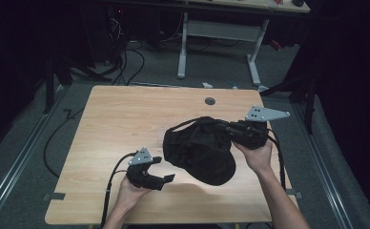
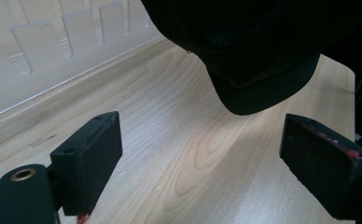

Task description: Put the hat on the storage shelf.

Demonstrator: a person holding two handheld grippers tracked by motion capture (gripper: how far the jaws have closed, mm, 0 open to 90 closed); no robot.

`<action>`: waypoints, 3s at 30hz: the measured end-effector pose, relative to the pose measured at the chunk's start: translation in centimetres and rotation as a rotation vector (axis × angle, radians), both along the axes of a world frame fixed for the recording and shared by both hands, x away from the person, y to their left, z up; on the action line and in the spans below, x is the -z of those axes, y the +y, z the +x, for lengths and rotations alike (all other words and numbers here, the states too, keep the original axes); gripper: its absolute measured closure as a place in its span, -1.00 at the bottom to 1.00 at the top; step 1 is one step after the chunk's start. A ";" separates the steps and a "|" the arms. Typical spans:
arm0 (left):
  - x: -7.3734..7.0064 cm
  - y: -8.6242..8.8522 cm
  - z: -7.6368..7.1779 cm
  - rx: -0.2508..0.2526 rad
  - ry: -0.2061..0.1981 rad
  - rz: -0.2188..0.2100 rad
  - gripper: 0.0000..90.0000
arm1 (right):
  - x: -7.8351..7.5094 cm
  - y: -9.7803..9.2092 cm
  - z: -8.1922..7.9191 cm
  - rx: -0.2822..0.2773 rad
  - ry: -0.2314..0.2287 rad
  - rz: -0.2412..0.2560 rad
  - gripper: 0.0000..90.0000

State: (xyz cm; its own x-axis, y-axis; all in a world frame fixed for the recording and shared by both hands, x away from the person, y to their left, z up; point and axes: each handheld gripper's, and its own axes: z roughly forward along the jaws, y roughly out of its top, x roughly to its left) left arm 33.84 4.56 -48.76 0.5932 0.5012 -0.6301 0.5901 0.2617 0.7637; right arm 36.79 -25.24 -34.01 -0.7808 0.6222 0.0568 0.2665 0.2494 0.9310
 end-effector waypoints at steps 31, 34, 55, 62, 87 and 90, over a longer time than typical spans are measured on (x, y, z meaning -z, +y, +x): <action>-1.8 -0.5 -0.2 0.128 -0.001 -0.159 -0.21 | -0.3 1.6 0.1 -0.099 -0.032 0.104 0.90; -1.8 -0.5 -0.5 0.149 -0.005 -0.159 -0.05 | -0.2 1.7 0.2 -0.102 -0.032 0.109 0.90; -2.2 -1.1 -2.2 0.255 -0.073 -0.078 0.44 | 0.7 1.3 1.5 -0.054 -0.005 0.101 0.89; -2.5 -0.9 -2.4 0.258 -0.065 -0.063 0.49 | 1.1 1.5 2.2 -0.032 0.014 0.067 0.86; -3.5 1.4 -3.0 0.181 -0.084 -0.048 0.54 | 1.0 0.5 2.0 0.064 0.037 0.001 0.15; -3.7 1.7 -3.0 0.168 -0.085 -0.054 0.54 | 1.2 0.4 1.8 0.076 0.038 -0.022 0.13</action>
State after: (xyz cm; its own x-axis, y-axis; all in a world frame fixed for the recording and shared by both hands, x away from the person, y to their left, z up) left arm 30.80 6.30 -45.05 0.7180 0.3573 -0.5973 0.5626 0.2072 0.8003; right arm 38.61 -24.88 -35.19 -0.7291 0.6807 0.0708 0.3202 0.2478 0.9144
